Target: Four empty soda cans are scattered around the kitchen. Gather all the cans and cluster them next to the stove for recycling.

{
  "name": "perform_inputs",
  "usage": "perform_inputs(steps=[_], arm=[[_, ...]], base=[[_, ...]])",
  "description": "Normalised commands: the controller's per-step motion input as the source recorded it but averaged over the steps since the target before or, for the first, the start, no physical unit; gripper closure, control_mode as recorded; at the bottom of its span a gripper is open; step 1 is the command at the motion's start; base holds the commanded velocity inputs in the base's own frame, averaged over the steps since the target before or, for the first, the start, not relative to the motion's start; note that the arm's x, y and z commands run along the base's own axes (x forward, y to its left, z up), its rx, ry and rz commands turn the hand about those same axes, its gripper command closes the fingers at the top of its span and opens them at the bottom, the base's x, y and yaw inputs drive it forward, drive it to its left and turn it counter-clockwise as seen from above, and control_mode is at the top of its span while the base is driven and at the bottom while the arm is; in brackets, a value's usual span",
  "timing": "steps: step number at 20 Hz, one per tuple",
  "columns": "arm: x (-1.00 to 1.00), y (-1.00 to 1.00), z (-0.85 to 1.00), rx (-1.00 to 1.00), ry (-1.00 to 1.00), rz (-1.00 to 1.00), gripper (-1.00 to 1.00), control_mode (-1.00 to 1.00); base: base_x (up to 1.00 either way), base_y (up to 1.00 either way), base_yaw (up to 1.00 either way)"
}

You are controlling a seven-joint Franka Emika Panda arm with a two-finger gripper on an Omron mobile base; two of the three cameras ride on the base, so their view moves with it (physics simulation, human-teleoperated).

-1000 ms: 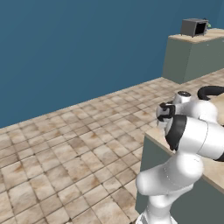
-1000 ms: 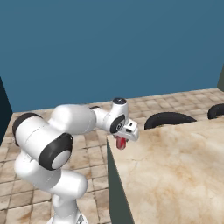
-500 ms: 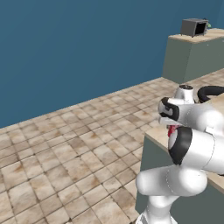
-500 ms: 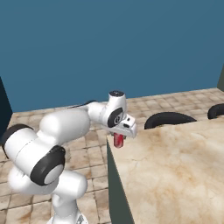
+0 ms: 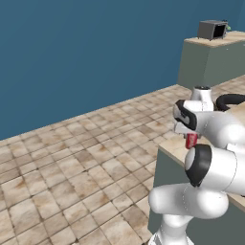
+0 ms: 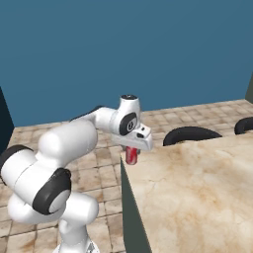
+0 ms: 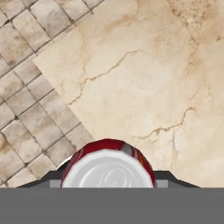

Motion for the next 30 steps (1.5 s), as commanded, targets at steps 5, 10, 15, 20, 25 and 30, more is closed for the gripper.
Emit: perform_inputs(steps=[5, 10, 15, 20, 25, 30], arm=[[-0.1, 0.08, 0.21, 0.0, 0.21, 0.0, 1.0, -1.0], [-0.16, 0.04, 0.12, 0.0, 0.15, 0.0, 1.0, -1.0], [-0.28, 0.07, 0.07, 0.0, -0.02, 0.0, 1.0, -1.0], [-0.32, 0.07, 0.07, 0.0, -0.25, 0.0, 1.0, -1.0], [-0.29, 0.07, 0.03, 0.0, -0.09, -0.02, 1.0, -1.0], [-0.25, 0.12, 0.04, 0.0, -0.04, -0.05, 1.0, -1.0]], base=[[0.0, 0.0, 0.0], [0.0, 0.0, 0.0], [0.0, 0.0, 0.0], [0.0, 0.0, 0.0], [0.0, 0.0, 0.0], [0.0, 0.0, 0.0]])
